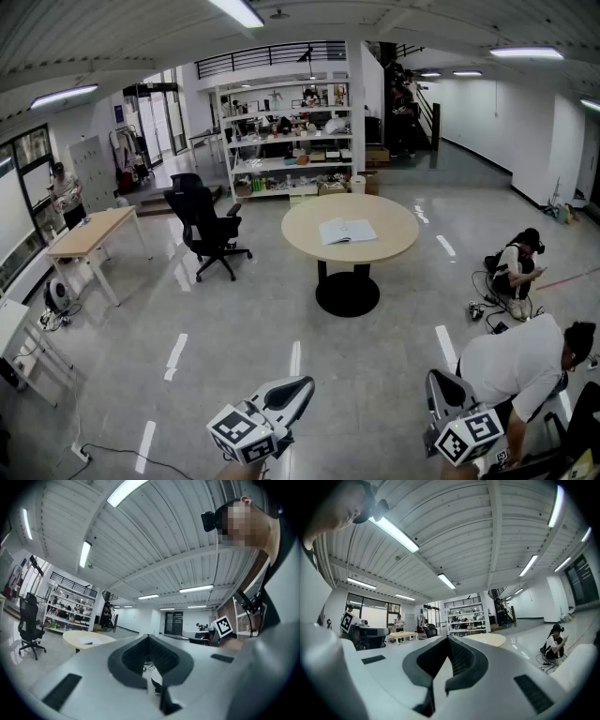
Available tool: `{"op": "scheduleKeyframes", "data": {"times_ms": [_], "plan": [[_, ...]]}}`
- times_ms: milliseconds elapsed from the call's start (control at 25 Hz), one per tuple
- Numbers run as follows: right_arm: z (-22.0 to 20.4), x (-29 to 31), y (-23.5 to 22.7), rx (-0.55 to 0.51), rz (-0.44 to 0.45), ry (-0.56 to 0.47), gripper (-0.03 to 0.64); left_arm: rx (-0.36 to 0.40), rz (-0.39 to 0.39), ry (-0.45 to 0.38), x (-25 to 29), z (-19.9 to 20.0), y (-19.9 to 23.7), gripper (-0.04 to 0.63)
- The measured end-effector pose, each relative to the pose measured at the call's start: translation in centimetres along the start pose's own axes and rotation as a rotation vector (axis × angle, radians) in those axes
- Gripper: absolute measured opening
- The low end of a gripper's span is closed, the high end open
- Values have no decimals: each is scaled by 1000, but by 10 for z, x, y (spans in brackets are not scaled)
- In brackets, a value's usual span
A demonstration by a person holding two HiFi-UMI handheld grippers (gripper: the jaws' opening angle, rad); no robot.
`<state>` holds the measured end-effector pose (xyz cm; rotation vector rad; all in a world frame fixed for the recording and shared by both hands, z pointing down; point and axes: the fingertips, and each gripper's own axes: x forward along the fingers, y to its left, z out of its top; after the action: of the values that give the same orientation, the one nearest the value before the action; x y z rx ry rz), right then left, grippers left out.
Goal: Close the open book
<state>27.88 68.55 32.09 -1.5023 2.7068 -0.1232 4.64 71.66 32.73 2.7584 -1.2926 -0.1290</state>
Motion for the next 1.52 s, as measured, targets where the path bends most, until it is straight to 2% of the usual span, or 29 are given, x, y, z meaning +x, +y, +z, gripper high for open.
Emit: {"op": "scheduleKeyframes", "data": {"times_ms": [240,360,920,1320,1520], "plan": [[-4,-2,4,6,2,1,-2,-13,23,7,-7,-1,1,-14],[-5,-2,7,9,3,1,-2,-5,6,4,-11,-2,0,-14],[-6,-1,28,9,27,-14,-2,-19,15,-3,-28,-4,6,-14],[-12,27,53,9,33,14,-2,-37,17,-7,-44,-4,36,-14],[-15,43,67,-4,16,15,-2,-30,-13,-10,-54,-9,57,-14]]}}
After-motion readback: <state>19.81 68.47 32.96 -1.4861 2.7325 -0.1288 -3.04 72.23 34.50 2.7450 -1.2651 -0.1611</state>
